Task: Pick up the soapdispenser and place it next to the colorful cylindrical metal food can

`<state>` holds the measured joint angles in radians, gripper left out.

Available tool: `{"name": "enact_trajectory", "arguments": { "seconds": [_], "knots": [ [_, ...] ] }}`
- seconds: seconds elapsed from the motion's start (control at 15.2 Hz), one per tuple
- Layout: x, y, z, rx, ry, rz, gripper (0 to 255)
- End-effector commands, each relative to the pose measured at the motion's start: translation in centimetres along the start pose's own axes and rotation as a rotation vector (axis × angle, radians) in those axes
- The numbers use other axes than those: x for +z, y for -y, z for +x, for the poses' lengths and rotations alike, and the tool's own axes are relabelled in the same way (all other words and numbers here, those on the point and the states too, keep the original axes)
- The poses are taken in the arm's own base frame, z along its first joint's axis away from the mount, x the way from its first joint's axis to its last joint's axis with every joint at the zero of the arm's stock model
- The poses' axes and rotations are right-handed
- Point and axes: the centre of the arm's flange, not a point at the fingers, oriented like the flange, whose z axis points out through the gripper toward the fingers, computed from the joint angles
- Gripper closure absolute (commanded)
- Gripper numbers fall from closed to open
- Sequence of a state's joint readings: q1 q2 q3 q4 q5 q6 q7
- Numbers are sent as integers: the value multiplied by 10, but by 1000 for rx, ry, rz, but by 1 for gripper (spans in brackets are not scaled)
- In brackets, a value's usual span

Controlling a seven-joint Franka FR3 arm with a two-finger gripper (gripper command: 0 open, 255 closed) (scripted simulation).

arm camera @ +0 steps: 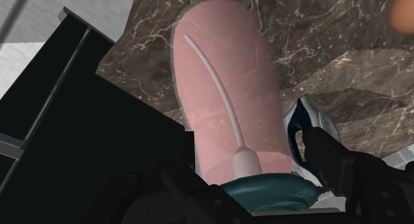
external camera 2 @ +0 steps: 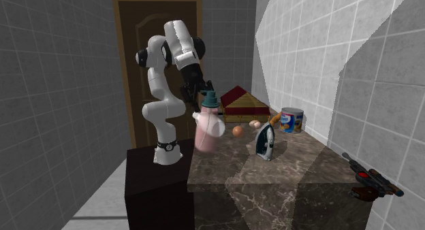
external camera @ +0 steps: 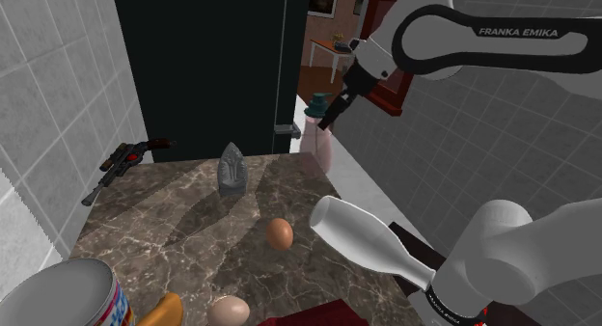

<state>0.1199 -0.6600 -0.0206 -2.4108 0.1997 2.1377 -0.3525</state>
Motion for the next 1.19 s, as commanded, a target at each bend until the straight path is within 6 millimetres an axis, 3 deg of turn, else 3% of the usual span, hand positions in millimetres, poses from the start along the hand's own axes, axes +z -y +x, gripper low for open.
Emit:
{"name": "enact_trajectory", "arguments": {
  "seconds": [0.0, 1.12],
  "knots": [
    [-9, 1, 4, 0, 0, 0, 255],
    [-91, 7, 42, 0, 0, 0, 255]
  ]
}}
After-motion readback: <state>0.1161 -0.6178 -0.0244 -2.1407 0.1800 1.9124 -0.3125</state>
